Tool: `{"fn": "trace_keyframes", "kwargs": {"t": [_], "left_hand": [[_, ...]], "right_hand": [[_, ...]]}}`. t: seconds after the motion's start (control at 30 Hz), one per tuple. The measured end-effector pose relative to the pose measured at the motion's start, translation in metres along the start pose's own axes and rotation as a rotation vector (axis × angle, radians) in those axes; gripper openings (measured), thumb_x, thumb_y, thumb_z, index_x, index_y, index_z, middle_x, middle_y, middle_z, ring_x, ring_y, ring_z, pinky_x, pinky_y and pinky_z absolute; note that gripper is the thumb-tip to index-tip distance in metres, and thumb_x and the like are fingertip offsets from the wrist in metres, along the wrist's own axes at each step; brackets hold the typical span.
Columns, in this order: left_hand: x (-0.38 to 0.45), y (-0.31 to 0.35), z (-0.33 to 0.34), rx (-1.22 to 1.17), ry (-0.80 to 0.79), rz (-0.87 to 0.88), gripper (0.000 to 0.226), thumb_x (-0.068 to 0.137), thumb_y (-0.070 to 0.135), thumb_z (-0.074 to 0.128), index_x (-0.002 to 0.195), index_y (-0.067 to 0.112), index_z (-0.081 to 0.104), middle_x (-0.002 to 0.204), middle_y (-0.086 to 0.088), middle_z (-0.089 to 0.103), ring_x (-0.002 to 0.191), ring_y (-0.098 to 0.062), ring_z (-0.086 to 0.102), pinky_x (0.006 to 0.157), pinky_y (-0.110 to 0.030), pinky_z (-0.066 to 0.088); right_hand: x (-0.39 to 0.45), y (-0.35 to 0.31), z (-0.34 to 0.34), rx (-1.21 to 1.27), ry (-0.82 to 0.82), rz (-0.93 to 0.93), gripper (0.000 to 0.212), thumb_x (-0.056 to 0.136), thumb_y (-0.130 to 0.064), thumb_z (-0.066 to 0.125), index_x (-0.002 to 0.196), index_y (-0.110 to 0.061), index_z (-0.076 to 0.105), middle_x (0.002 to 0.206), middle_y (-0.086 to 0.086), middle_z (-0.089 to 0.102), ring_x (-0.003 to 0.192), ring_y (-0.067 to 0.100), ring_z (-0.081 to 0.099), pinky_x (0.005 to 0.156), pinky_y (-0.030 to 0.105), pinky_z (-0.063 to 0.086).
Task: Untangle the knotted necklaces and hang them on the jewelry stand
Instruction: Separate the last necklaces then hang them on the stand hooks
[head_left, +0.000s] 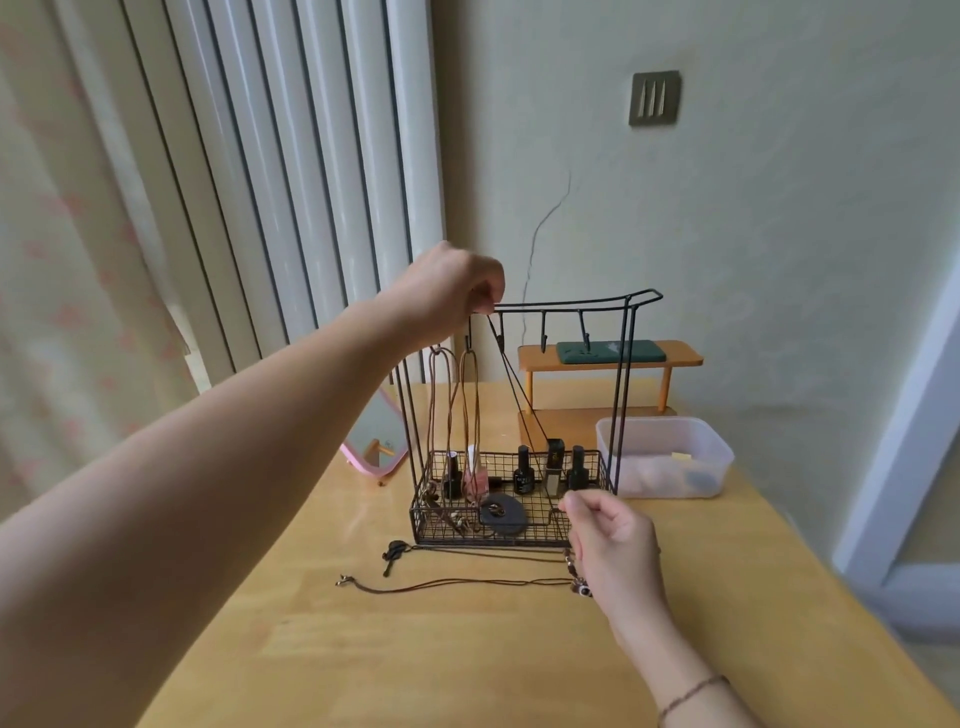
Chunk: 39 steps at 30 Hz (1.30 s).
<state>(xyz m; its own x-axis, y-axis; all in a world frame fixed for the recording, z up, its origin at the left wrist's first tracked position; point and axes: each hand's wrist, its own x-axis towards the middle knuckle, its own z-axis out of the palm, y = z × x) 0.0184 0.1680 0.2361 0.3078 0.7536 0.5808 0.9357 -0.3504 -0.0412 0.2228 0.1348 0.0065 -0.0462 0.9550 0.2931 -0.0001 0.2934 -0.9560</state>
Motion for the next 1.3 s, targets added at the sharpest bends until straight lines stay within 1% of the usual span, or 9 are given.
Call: {"fn": "trace_keyframes", "kwargs": {"t": [0.37,0.6,0.8,0.87,0.93,1.03,1.1,1.2,1.3], "left_hand": [[0.000,-0.014,-0.001,-0.024,0.196,0.056,0.010,0.094,0.000,0.062,0.095,0.003,0.071,0.089,-0.009,0.073,0.085,-0.021,0.072,0.081,-0.037,0.059],[0.002,-0.017,0.002,-0.038,0.184,-0.038,0.012,0.096,0.002,0.060,0.099,0.003,0.071,0.091,-0.007,0.072,0.086,-0.015,0.069,0.076,-0.017,0.046],[-0.001,-0.017,0.011,-0.060,0.146,-0.052,0.012,0.096,0.005,0.061,0.101,0.005,0.071,0.094,-0.006,0.072,0.087,-0.013,0.068,0.076,-0.014,0.046],[-0.002,-0.015,0.014,-0.067,0.121,0.019,0.009,0.095,0.005,0.063,0.098,0.006,0.071,0.092,-0.005,0.072,0.086,-0.015,0.069,0.079,-0.023,0.053],[-0.005,-0.012,0.016,-0.055,0.087,0.102,0.006,0.093,0.006,0.065,0.096,0.005,0.071,0.090,-0.005,0.071,0.084,-0.014,0.069,0.081,-0.030,0.057],[-0.014,-0.007,0.020,-0.007,0.047,0.237,0.007,0.092,0.005,0.066,0.097,0.006,0.070,0.092,-0.004,0.068,0.083,-0.013,0.065,0.076,-0.017,0.050],[-0.021,-0.006,0.025,0.010,0.050,0.240,0.013,0.092,0.006,0.066,0.103,0.009,0.070,0.101,-0.002,0.066,0.090,-0.014,0.064,0.080,-0.015,0.045],[-0.037,-0.006,0.033,0.028,0.136,0.185,0.022,0.093,0.007,0.060,0.112,0.015,0.067,0.118,-0.001,0.064,0.112,-0.019,0.058,0.097,-0.030,0.048],[-0.062,0.003,0.041,-0.001,0.203,0.266,0.019,0.092,0.016,0.056,0.108,0.015,0.067,0.104,-0.001,0.066,0.098,-0.018,0.059,0.088,-0.033,0.049]], "right_hand": [[0.017,-0.002,0.011,0.007,0.118,-0.099,0.015,0.097,-0.024,0.062,0.094,-0.015,0.073,0.054,-0.018,0.058,0.049,-0.002,0.050,0.052,0.015,0.037],[0.025,-0.003,0.019,-0.025,0.101,-0.081,0.016,0.097,-0.028,0.061,0.091,-0.020,0.073,0.054,-0.017,0.059,0.050,0.000,0.050,0.051,0.021,0.039],[0.024,0.009,0.021,-0.069,0.095,-0.043,0.015,0.097,-0.026,0.061,0.089,-0.021,0.072,0.052,-0.016,0.059,0.046,-0.001,0.049,0.048,0.019,0.037],[0.021,0.015,0.019,-0.119,0.075,-0.018,0.018,0.098,-0.025,0.061,0.086,-0.017,0.072,0.049,-0.013,0.057,0.042,0.000,0.047,0.047,0.020,0.035],[0.015,0.020,0.016,-0.182,0.048,0.000,0.021,0.098,-0.025,0.061,0.082,-0.016,0.071,0.049,-0.005,0.057,0.043,0.007,0.047,0.049,0.023,0.037],[0.002,0.029,0.012,-0.313,0.009,-0.046,0.027,0.099,-0.027,0.059,0.077,-0.015,0.068,0.059,0.004,0.063,0.057,0.024,0.056,0.054,0.032,0.044],[-0.007,0.033,0.010,-0.417,-0.049,-0.092,0.032,0.100,-0.034,0.054,0.076,-0.017,0.068,0.065,0.001,0.066,0.064,0.018,0.060,0.062,0.034,0.049],[-0.016,0.031,0.012,-0.570,-0.217,-0.133,0.046,0.099,-0.048,0.042,0.071,-0.018,0.063,0.063,0.000,0.060,0.063,0.015,0.057,0.064,0.036,0.047],[-0.024,0.022,0.020,-0.695,-0.471,-0.208,0.042,0.103,-0.039,0.046,0.062,-0.029,0.043,0.066,-0.011,0.048,0.065,0.002,0.047,0.060,0.018,0.036]]}}
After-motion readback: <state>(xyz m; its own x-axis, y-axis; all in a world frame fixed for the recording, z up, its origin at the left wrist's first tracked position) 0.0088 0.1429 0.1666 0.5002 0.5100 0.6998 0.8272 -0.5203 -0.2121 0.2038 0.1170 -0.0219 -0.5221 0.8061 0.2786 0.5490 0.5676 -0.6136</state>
